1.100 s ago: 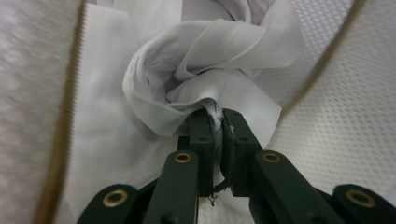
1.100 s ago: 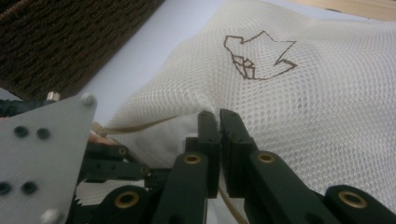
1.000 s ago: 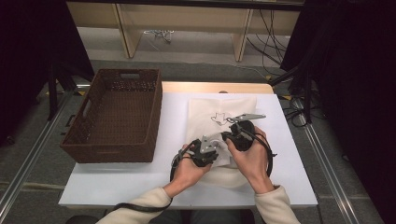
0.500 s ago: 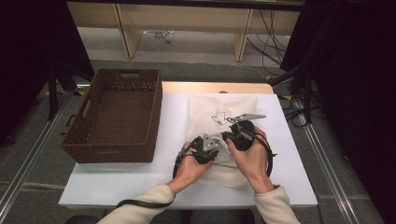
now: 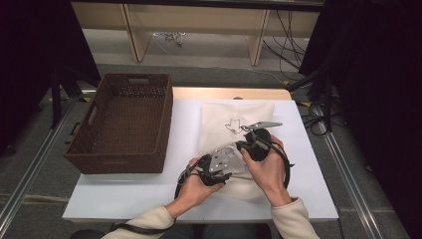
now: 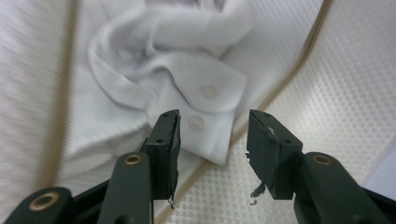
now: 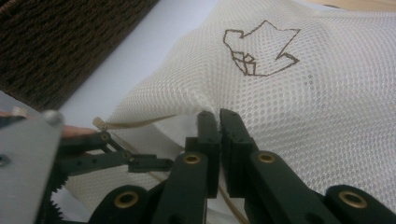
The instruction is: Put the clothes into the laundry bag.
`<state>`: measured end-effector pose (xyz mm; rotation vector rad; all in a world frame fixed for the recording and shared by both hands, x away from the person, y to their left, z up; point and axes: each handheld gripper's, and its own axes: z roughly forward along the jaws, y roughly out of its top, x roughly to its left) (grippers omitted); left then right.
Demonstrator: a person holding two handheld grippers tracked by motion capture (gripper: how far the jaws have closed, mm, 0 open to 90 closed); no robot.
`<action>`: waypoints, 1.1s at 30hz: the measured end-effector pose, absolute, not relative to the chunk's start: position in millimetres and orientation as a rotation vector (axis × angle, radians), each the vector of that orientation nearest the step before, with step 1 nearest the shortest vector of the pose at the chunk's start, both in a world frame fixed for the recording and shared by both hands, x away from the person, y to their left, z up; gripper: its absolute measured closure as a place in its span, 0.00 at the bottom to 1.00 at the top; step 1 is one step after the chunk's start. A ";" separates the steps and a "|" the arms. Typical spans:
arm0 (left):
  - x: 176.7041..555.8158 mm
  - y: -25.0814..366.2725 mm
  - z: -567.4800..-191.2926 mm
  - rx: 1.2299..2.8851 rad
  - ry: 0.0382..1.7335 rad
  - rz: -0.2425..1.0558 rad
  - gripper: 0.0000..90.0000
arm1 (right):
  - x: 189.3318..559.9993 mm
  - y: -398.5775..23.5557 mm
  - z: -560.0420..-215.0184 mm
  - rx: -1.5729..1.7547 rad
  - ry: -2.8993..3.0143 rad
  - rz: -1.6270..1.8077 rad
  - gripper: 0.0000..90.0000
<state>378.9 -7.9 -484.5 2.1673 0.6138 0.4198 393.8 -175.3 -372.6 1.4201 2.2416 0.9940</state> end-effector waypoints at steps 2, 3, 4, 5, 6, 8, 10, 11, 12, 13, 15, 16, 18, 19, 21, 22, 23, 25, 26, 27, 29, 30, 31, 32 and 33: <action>381.3 -9.5 -489.3 2.187 0.616 0.429 0.59 | 393.7 -175.6 -372.5 1.417 2.253 0.990 0.98; 382.8 -9.5 -490.4 2.198 0.611 0.430 0.60 | 393.8 -174.5 -372.8 1.434 2.241 0.997 0.98; 384.5 -10.2 -492.6 2.203 0.616 0.432 0.62 | 394.4 -174.8 -373.3 1.426 2.241 0.998 0.98; 385.0 -10.2 -493.0 2.207 0.617 0.433 0.65 | 394.9 -174.9 -373.5 1.423 2.243 0.999 0.98; 385.7 -10.8 -494.0 2.208 0.621 0.431 0.67 | 394.6 -174.6 -373.5 1.437 2.240 1.001 0.98; 387.7 -11.4 -495.1 2.220 0.625 0.415 0.71 | 394.3 -175.0 -373.3 1.436 2.243 0.997 0.98; 388.1 -12.7 -494.6 2.213 0.631 0.413 0.74 | 394.3 -176.2 -373.2 1.419 2.259 0.989 0.98; 388.5 -13.3 -494.2 2.204 0.638 0.392 0.76 | 394.3 -175.0 -373.2 1.437 2.243 0.996 0.98; 389.2 -13.6 -493.6 2.195 0.649 0.380 0.78 | 394.6 -175.0 -373.3 1.434 2.245 0.999 0.98; 389.8 -13.8 -493.2 2.190 0.655 0.370 0.80 | 394.8 -175.8 -373.3 1.408 2.257 0.990 0.98; 391.4 -13.5 -491.9 2.189 0.662 0.354 0.83 | 394.6 -174.4 -373.4 1.428 2.244 0.991 0.98; 391.4 -13.9 -491.3 2.177 0.672 0.336 0.85 | 394.6 -174.4 -373.4 1.426 2.246 0.992 0.98; 391.7 -14.7 -490.7 2.180 0.673 0.329 0.88 | 394.8 -174.5 -373.6 1.425 2.247 0.993 0.98; 392.0 -15.0 -490.5 2.182 0.672 0.326 0.89 | 394.8 -174.9 -373.5 1.425 2.246 0.991 0.98; 392.4 -15.9 -490.5 2.169 0.687 0.302 0.92 | 395.3 -175.6 -373.6 1.412 2.249 0.990 0.98; 392.6 -16.3 -489.6 2.171 0.691 0.302 0.95 | 395.2 -175.7 -373.5 1.414 2.249 0.991 0.98; 392.7 -16.8 -488.9 2.176 0.688 0.304 0.97 | 394.8 -175.5 -373.4 1.423 2.247 0.991 0.98; 392.1 -20.5 -490.1 2.136 0.723 0.303 0.98 | 394.6 -175.6 -373.3 1.423 2.255 0.995 0.98; 392.9 -19.7 -489.2 2.159 0.712 0.301 0.99 | 394.9 -175.8 -373.4 1.410 2.255 0.988 0.98; 393.0 -19.7 -489.1 2.157 0.715 0.300 0.99 | 394.8 -176.1 -373.4 1.404 2.260 0.987 0.98; 393.6 -17.8 -487.6 2.174 0.700 0.292 0.99 | 394.5 -176.0 -373.3 1.417 2.258 0.989 0.98; 393.8 -17.3 -486.9 2.173 0.703 0.291 1.00 | 394.5 -176.0 -373.4 1.418 2.258 0.989 0.98; 393.6 -17.1 -486.2 2.164 0.707 0.294 1.00 | 394.3 -176.0 -373.1 1.422 2.258 0.985 0.98; 393.1 -17.3 -485.7 2.147 0.712 0.281 1.00 | 394.9 -176.1 -373.3 1.415 2.254 0.987 0.98; 393.5 -16.8 -485.2 2.141 0.711 0.278 1.00 | 395.3 -175.8 -373.7 1.414 2.248 0.988 0.98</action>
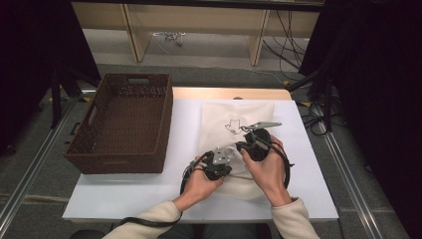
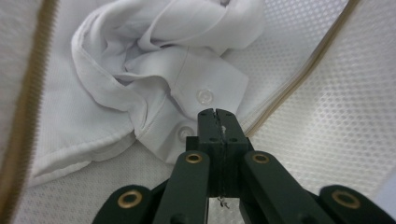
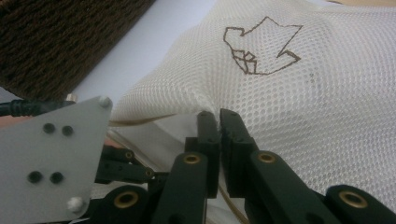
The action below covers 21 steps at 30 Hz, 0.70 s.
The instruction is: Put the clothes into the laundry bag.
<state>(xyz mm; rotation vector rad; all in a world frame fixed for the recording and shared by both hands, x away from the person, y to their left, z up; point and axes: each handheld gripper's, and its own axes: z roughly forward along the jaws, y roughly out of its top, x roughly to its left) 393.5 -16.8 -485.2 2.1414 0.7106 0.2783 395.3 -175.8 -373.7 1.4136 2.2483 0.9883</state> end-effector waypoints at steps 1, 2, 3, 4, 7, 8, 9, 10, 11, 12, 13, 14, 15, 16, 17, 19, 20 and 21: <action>392.8 -16.0 -483.5 2.139 0.702 0.283 1.00 | 395.3 -175.9 -373.6 1.412 2.250 0.989 0.98; 392.1 -15.9 -482.4 2.129 0.703 0.289 0.99 | 395.1 -176.6 -373.3 1.407 2.260 0.987 0.98; 391.9 -15.2 -480.8 2.127 0.700 0.301 0.99 | 395.5 -176.7 -373.5 1.406 2.261 0.990 0.98; 392.7 -14.7 -479.8 2.122 0.698 0.308 0.98 | 395.8 -177.1 -373.7 1.403 2.256 0.980 0.98; 395.0 -13.6 -479.2 2.120 0.710 0.333 0.93 | 394.9 -174.8 -373.7 1.427 2.250 1.001 0.98; 395.7 -13.3 -480.3 2.135 0.711 0.336 0.91 | 395.0 -174.5 -373.8 1.423 2.246 0.998 0.98; 396.4 -12.9 -481.6 2.153 0.707 0.336 0.88 | 395.0 -174.6 -373.8 1.422 2.248 1.000 0.98; 395.6 -13.1 -482.8 2.160 0.704 0.336 0.85 | 395.1 -175.7 -373.7 1.408 2.260 0.993 0.98; 394.8 -13.1 -484.3 2.172 0.695 0.344 0.83 | 394.3 -175.3 -373.1 1.432 2.253 0.995 0.98; 394.2 -13.8 -485.3 2.173 0.692 0.345 0.78 | 395.5 -176.7 -373.5 1.405 2.262 0.990 0.98; 393.5 -14.8 -486.7 2.176 0.689 0.345 0.74 | 395.2 -176.5 -373.4 1.407 2.262 0.988 0.98; 393.3 -15.5 -487.5 2.191 0.679 0.341 0.71 | 395.7 -175.6 -374.0 1.417 2.252 0.992 0.98; 392.4 -16.2 -487.9 2.203 0.668 0.329 0.69 | 395.1 -175.5 -373.6 1.419 2.250 0.984 0.98; 390.7 -18.1 -489.3 2.197 0.675 0.328 0.67 | 395.4 -175.6 -373.9 1.412 2.258 0.985 0.98; 390.6 -18.3 -490.3 2.205 0.660 0.328 0.66 | 395.4 -175.5 -374.0 1.413 2.257 0.984 0.98; 391.2 -17.4 -490.6 2.212 0.656 0.338 0.69 | 395.2 -175.1 -373.6 1.421 2.254 0.986 0.98; 392.0 -15.1 -489.1 2.231 0.647 0.334 0.73 | 395.3 -175.8 -373.7 1.411 2.258 0.982 0.98; 392.5 -14.5 -489.0 2.219 0.659 0.311 0.78 | 395.2 -176.0 -373.8 1.409 2.260 0.982 0.98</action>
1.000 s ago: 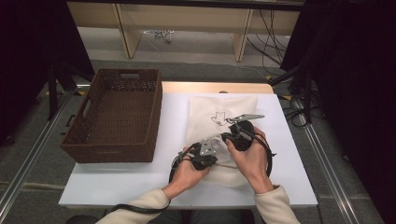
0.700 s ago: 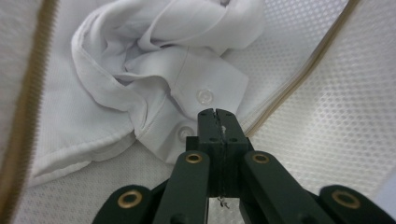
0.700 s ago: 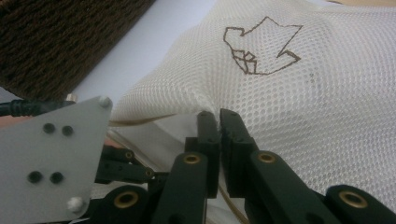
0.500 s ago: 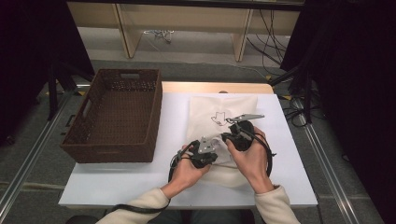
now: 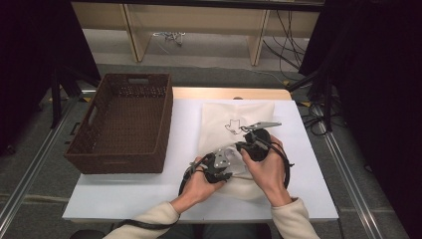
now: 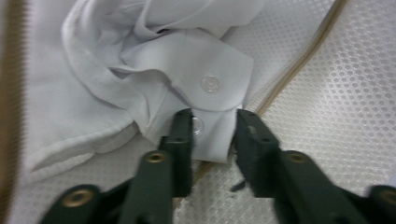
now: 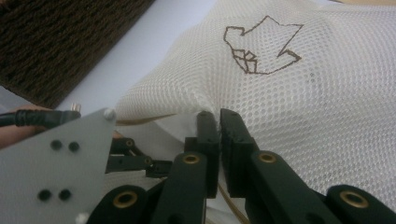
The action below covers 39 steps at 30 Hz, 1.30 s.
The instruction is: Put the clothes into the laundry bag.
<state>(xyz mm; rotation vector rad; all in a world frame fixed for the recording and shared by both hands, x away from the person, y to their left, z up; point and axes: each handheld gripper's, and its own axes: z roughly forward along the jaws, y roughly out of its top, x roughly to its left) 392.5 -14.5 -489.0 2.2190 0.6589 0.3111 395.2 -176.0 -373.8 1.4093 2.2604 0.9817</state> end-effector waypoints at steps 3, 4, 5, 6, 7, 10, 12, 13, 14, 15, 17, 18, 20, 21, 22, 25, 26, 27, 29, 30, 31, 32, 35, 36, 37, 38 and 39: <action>392.7 -13.2 -487.6 2.224 0.658 0.310 0.86 | 395.4 -176.2 -374.4 1.408 2.273 0.979 0.98; 392.0 -13.5 -487.1 2.218 0.664 0.298 0.87 | 395.4 -176.1 -374.3 1.404 2.273 0.976 0.98; 392.1 -13.5 -486.9 2.214 0.663 0.294 0.90 | 396.1 -176.4 -375.0 1.391 2.277 0.976 0.98; 392.4 -13.2 -486.1 2.217 0.664 0.288 0.92 | 396.0 -176.7 -374.8 1.388 2.284 0.973 0.98; 392.6 -13.3 -485.7 2.213 0.669 0.282 0.94 | 396.0 -176.6 -374.8 1.393 2.283 0.974 0.98; 392.5 -12.3 -484.0 2.205 0.681 0.278 0.98 | 395.9 -176.3 -374.6 1.400 2.275 0.975 0.98; 392.7 -11.6 -482.9 2.205 0.692 0.282 0.99 | 395.7 -176.2 -374.5 1.400 2.277 0.974 0.98; 392.8 -11.8 -482.7 2.197 0.699 0.278 0.99 | 395.7 -176.3 -374.7 1.396 2.277 0.970 0.98; 393.0 -11.9 -482.7 2.195 0.706 0.284 0.99 | 395.7 -176.1 -374.7 1.399 2.279 0.969 0.98; 394.2 -11.9 -482.7 2.204 0.699 0.290 0.99 | 395.6 -176.0 -374.7 1.401 2.278 0.968 0.98; 395.7 -13.3 -484.0 2.196 0.708 0.296 0.99 | 395.6 -175.9 -374.6 1.402 2.277 0.968 0.98; 397.1 -14.5 -485.0 2.192 0.716 0.299 0.99 | 395.7 -175.9 -374.6 1.402 2.277 0.968 0.98; 400.4 -16.3 -485.8 2.181 0.719 0.302 0.99 | 396.3 -176.5 -375.0 1.392 2.286 0.975 0.98; 401.1 -15.6 -484.4 2.203 0.706 0.315 0.99 | 396.2 -176.4 -374.9 1.400 2.282 0.977 0.98; 402.6 -16.4 -484.1 2.203 0.708 0.329 0.99 | 396.1 -176.8 -374.7 1.403 2.274 0.970 0.98; 406.0 -20.9 -485.7 2.162 0.752 0.360 0.99 | 395.7 -175.3 -375.1 1.433 2.245 0.976 0.98; 407.5 -21.4 -485.8 2.173 0.738 0.367 0.99 | 395.6 -175.3 -375.0 1.433 2.245 0.975 0.98; 408.9 -22.2 -485.9 2.179 0.733 0.405 0.99 | 395.7 -175.7 -375.0 1.431 2.249 0.974 0.98; 410.7 -24.1 -486.9 2.175 0.729 0.398 0.99 | 397.2 -176.9 -375.7 1.413 2.254 0.976 0.98; 411.5 -24.7 -487.2 2.174 0.730 0.406 0.99 | 396.9 -177.3 -375.7 1.411 2.260 0.973 0.98; 412.2 -25.3 -487.6 2.180 0.722 0.397 0.99 | 396.2 -176.7 -375.6 1.426 2.259 0.972 0.98; 412.8 -25.2 -487.4 2.193 0.707 0.399 0.99 | 396.1 -176.6 -375.5 1.431 2.256 0.967 0.98; 411.1 -24.9 -488.1 2.189 0.708 0.394 0.96 | 397.1 -177.5 -376.1 1.407 2.258 0.974 0.98; 410.1 -25.5 -489.0 2.168 0.726 0.395 0.94 | 399.1 -179.1 -377.1 1.371 2.270 0.985 0.98; 408.0 -24.4 -489.2 2.160 0.731 0.383 0.92 | 399.0 -178.6 -377.1 1.386 2.262 0.990 0.98; 406.9 -23.3 -489.5 2.161 0.722 0.366 0.87 | 399.1 -178.4 -377.1 1.394 2.252 0.986 0.98; 405.6 -22.4 -489.0 2.162 0.716 0.372 0.84 | 399.1 -178.4 -377.1 1.394 2.255 0.989 0.98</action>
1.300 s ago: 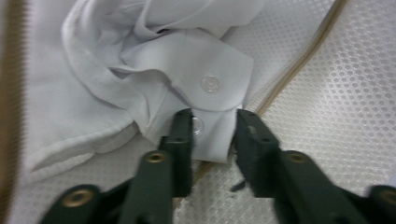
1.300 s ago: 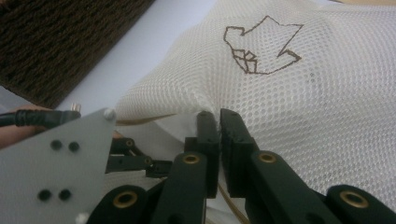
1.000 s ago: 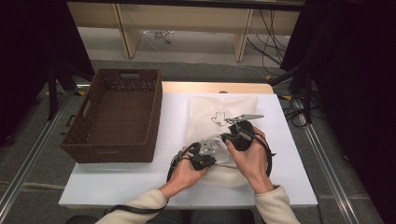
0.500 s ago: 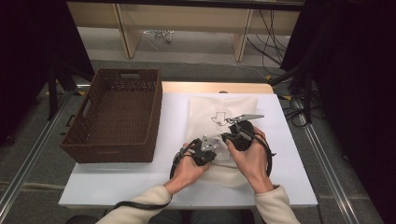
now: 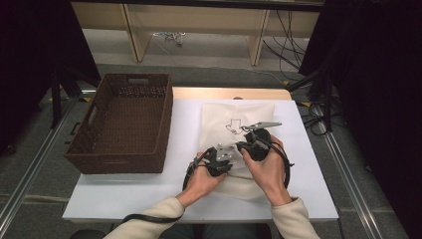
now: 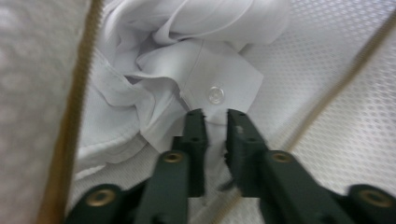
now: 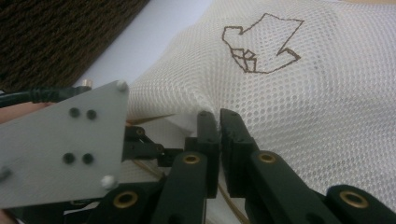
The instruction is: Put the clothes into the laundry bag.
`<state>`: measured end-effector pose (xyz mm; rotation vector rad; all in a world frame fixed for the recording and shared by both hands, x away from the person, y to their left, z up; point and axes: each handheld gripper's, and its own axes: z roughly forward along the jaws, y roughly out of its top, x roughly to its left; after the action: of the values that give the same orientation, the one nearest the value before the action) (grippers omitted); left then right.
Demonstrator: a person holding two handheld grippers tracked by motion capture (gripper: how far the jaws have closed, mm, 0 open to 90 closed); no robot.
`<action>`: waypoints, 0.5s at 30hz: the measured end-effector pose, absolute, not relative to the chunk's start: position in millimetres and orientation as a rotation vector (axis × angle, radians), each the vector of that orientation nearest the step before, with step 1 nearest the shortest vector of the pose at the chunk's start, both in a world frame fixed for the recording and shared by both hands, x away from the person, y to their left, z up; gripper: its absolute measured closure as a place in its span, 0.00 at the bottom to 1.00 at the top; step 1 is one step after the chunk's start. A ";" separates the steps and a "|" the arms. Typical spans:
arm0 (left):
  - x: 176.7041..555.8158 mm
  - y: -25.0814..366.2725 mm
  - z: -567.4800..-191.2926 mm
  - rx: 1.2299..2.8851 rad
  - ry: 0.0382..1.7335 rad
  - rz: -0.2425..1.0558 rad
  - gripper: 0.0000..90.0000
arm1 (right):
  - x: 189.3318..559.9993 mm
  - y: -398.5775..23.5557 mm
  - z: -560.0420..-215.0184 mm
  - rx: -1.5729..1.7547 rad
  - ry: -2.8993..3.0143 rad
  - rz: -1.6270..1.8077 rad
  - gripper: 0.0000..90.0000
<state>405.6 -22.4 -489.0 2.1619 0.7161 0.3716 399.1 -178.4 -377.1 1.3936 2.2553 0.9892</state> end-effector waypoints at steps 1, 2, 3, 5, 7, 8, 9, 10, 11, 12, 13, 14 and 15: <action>403.9 -20.6 -488.2 2.164 0.698 0.363 0.80 | 399.1 -178.3 -377.2 1.393 2.256 0.989 0.98; 403.4 -18.4 -486.9 2.180 0.679 0.357 0.76 | 399.0 -179.1 -376.9 1.381 2.274 0.989 0.98; 400.9 -16.1 -485.0 2.177 0.673 0.384 0.73 | 399.1 -179.4 -376.8 1.370 2.277 0.984 0.98; 397.0 -12.3 -481.5 2.176 0.655 0.389 0.68 | 398.4 -178.9 -376.3 1.391 2.274 0.991 0.98; 392.4 -8.7 -477.7 2.184 0.621 0.387 0.67 | 397.6 -177.8 -376.1 1.407 2.255 0.982 0.98; 390.3 -7.9 -477.1 2.177 0.613 0.384 0.67 | 397.7 -177.7 -376.6 1.402 2.261 0.990 0.98; 388.5 -5.0 -475.4 2.190 0.595 0.396 0.68 | 397.9 -178.0 -376.3 1.398 2.264 0.984 0.98; 387.8 -3.0 -474.6 2.203 0.583 0.402 0.68 | 397.2 -177.4 -375.7 1.412 2.261 0.979 0.98; 386.9 -1.4 -474.0 2.211 0.578 0.401 0.69 | 397.2 -176.6 -375.8 1.424 2.250 0.984 0.98; 386.2 0.0 -473.9 2.217 0.568 0.398 0.69 | 397.3 -177.4 -375.8 1.410 2.258 0.973 0.98; 385.8 1.4 -473.9 2.230 0.556 0.397 0.70 | 397.4 -176.5 -376.0 1.419 2.249 0.974 0.98; 385.8 2.6 -474.3 2.242 0.549 0.392 0.70 | 397.0 -175.9 -375.9 1.431 2.243 0.977 0.98; 386.0 3.1 -474.8 2.247 0.547 0.388 0.70 | 396.5 -174.4 -375.9 1.454 2.235 0.985 0.98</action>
<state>386.0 3.1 -474.8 2.2465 0.5468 0.3885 396.5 -174.4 -375.9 1.4544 2.2350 0.9853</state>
